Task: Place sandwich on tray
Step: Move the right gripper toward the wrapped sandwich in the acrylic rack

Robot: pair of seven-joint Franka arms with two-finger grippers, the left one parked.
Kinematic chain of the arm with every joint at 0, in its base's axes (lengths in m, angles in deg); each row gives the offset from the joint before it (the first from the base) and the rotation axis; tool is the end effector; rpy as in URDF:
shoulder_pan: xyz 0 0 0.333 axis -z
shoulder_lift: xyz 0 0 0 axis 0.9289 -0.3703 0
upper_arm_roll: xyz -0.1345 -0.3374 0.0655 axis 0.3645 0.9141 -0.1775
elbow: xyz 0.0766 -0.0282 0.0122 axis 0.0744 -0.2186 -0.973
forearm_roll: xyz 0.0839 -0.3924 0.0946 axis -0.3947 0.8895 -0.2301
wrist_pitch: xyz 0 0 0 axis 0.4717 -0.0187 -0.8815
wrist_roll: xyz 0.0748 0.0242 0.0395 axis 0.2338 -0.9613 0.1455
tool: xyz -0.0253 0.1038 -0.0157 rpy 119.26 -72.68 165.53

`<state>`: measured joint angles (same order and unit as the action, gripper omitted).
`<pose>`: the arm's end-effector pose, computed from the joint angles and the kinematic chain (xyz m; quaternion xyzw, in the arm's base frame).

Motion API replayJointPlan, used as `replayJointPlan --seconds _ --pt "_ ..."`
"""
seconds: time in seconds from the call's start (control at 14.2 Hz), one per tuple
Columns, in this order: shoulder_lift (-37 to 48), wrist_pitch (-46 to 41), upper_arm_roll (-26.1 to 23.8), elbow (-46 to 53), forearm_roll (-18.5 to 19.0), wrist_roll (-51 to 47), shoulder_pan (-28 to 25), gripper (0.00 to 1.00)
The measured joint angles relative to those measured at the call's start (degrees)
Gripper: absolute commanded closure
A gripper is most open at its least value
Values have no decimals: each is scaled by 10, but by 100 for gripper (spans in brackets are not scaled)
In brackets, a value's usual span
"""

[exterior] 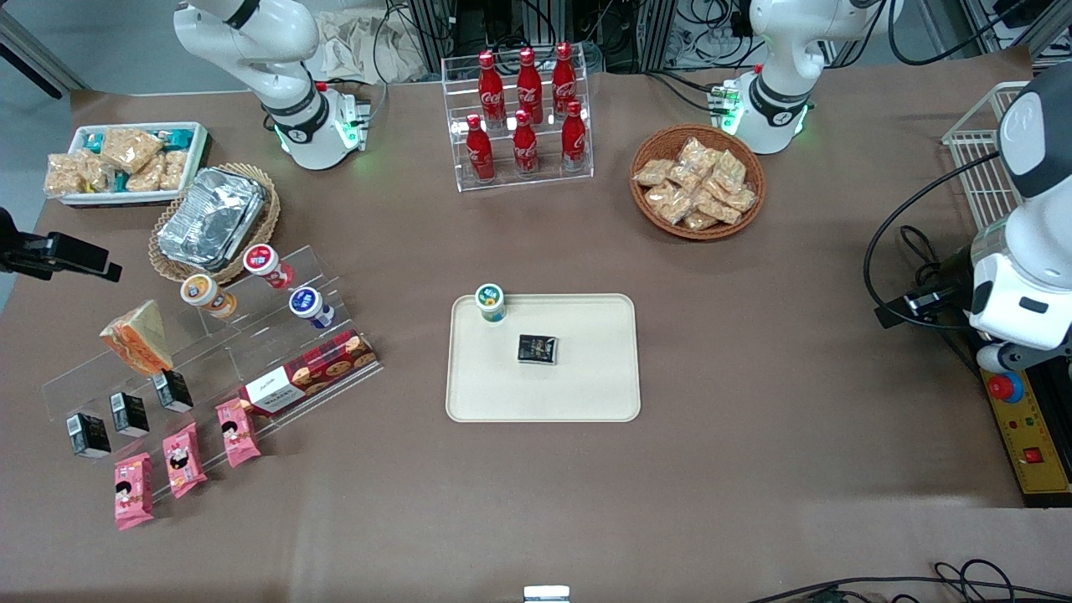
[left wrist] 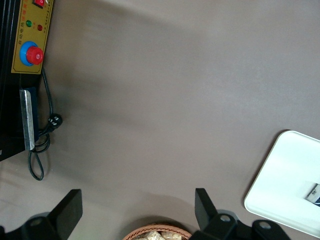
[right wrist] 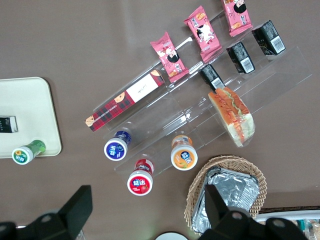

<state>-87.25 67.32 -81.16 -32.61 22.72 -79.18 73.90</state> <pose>0.5980 -0.0533 0.6899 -0.9965 0.0547 0.0536 0.0325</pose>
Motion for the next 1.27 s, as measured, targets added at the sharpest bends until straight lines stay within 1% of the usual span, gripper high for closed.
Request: replayJointPlan --seconds 0.28,1.06,1.27 --pt "0 -4 9 0 0 0 0 0" --pt "0 -5 13 -9 1 0 1 0" --pt "-1 10 30 -28 2 12 4 0"
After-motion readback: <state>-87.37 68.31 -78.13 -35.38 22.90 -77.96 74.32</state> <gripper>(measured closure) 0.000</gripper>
